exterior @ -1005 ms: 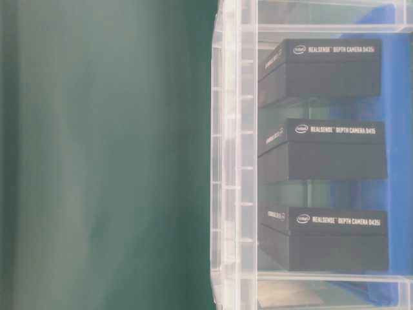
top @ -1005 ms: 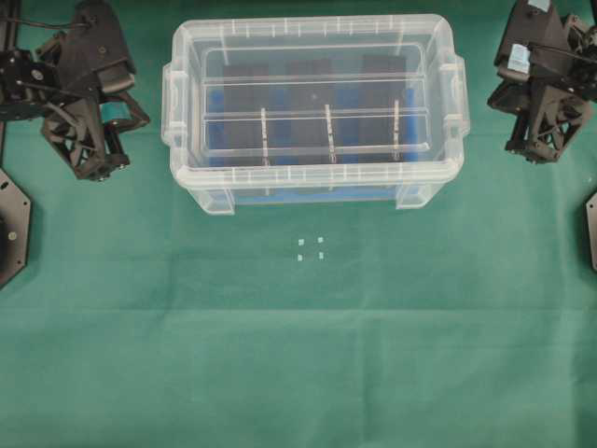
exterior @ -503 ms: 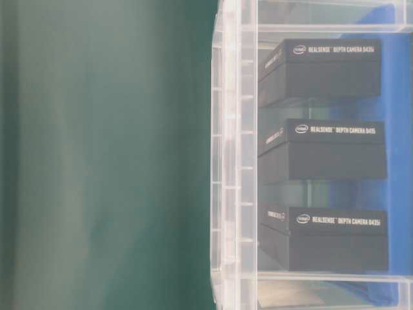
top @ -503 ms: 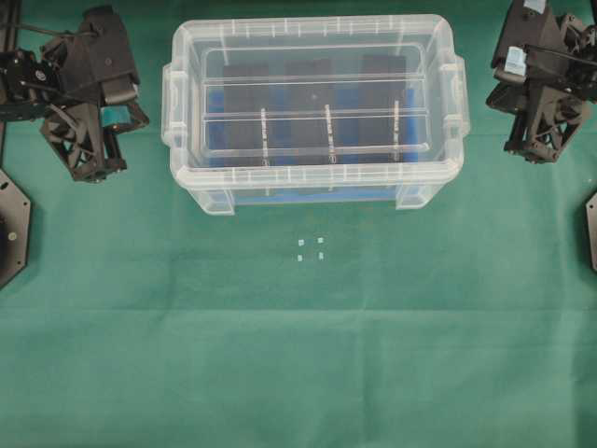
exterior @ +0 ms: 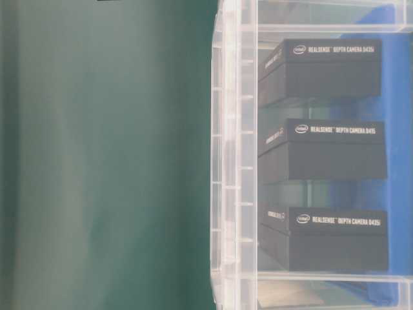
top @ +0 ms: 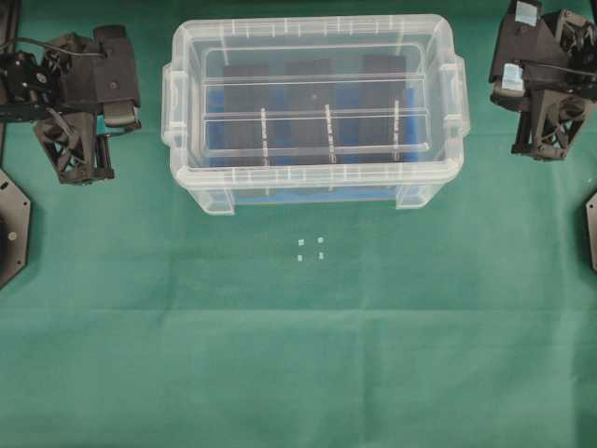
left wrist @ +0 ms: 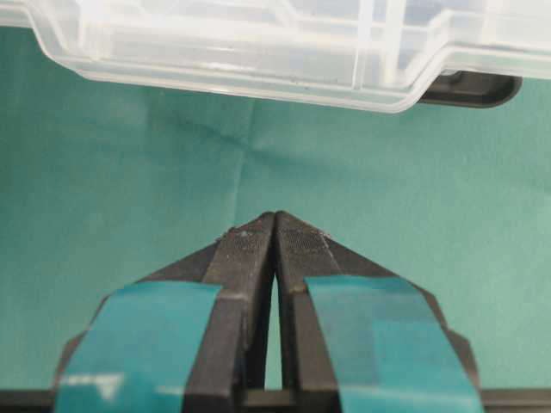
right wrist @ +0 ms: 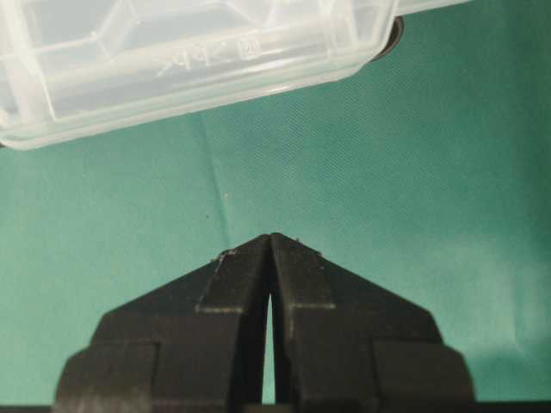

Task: Clamp the lid of the box with both arms, then lift and open it.
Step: 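Move both grippers inward to clamp the lid's left and right edges, then lift the clamped lid upward off the box with both grippers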

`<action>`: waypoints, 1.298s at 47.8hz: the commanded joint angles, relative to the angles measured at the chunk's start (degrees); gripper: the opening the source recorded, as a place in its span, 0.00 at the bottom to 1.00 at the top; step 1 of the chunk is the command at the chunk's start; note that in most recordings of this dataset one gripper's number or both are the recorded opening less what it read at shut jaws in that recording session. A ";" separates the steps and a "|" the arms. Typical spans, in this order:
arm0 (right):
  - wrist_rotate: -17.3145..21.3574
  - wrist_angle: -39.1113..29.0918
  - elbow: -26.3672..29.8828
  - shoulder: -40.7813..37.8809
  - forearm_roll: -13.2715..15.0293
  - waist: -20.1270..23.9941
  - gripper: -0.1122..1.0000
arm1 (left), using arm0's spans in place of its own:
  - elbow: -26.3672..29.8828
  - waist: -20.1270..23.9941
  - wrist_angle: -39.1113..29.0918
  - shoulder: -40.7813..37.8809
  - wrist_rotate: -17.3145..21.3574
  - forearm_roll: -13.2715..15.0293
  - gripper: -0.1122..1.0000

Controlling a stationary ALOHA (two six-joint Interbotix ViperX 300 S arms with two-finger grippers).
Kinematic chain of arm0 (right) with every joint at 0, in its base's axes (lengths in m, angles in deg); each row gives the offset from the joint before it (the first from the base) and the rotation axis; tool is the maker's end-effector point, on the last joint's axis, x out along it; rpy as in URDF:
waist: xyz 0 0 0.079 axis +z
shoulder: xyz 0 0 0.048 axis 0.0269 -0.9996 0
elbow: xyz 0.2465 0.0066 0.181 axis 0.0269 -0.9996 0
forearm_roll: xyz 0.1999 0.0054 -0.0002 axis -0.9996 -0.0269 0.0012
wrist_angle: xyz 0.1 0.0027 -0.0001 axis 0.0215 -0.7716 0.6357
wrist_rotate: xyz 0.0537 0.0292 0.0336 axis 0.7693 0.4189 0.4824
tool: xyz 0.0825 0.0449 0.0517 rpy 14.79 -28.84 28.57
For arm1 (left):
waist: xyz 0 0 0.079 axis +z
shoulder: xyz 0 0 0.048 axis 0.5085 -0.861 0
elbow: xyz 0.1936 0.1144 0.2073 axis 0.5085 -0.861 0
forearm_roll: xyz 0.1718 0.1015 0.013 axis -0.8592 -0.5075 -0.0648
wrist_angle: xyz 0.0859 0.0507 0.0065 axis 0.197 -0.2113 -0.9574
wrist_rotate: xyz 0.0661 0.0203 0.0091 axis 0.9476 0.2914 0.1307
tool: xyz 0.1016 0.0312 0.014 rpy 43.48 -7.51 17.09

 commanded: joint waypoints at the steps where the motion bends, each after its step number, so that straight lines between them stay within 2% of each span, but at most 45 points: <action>1: -0.09 0.35 1.58 0.18 0.00 0.09 0.10 | 1.41 0.09 0.18 -0.09 0.09 -0.18 0.11; 24: -0.79 2.72 3.78 -3.78 0.00 1.49 0.10 | 6.33 0.09 1.32 -7.12 0.44 -0.18 0.11; 35: -1.67 2.90 5.62 -6.42 0.09 1.93 0.10 | 9.67 -0.18 1.76 -11.60 2.90 -0.18 0.11; 62: -1.67 4.13 6.24 -7.21 0.00 3.16 0.10 | 10.20 -0.26 1.14 -11.95 3.78 -0.18 0.11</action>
